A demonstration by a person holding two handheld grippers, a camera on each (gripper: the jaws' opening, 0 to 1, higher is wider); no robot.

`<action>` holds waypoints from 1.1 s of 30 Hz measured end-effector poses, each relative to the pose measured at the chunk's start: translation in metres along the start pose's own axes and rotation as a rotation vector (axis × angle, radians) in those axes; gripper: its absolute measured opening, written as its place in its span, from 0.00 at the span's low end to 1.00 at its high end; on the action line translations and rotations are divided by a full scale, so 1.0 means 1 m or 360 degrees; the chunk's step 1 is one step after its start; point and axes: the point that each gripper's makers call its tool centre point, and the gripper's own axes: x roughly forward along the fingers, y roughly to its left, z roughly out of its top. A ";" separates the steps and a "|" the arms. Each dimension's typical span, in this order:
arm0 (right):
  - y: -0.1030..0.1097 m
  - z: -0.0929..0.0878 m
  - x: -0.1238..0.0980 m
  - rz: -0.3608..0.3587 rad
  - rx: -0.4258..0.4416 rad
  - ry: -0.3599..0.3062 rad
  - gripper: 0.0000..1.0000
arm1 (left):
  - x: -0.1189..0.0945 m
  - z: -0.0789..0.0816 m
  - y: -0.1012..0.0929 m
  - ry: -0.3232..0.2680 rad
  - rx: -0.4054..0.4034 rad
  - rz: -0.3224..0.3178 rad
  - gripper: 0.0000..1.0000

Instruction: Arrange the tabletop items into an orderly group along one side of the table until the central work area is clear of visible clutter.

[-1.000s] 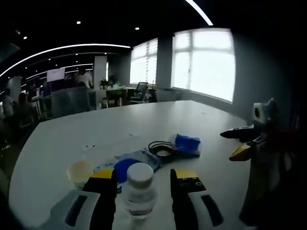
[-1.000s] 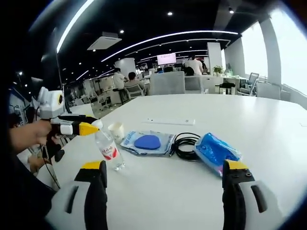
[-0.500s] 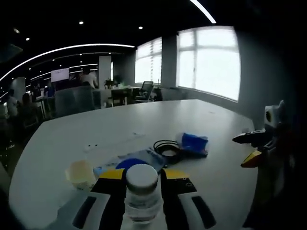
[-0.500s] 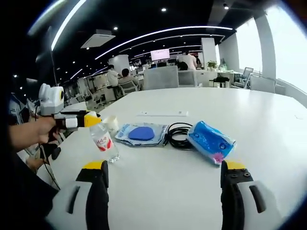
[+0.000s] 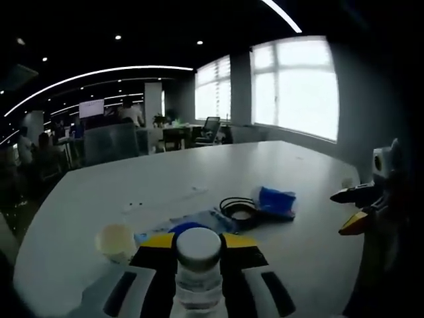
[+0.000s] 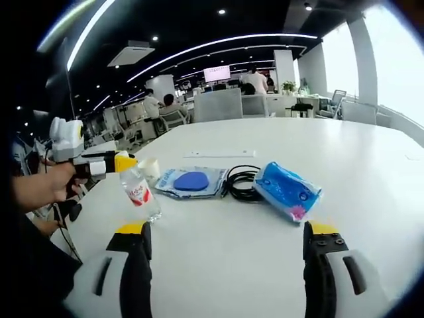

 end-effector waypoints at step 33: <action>0.004 0.027 0.008 0.0012 -0.0072 -0.0073 0.92 | -0.046 0.027 0.065 0.0057 0.0055 -0.0345 0.21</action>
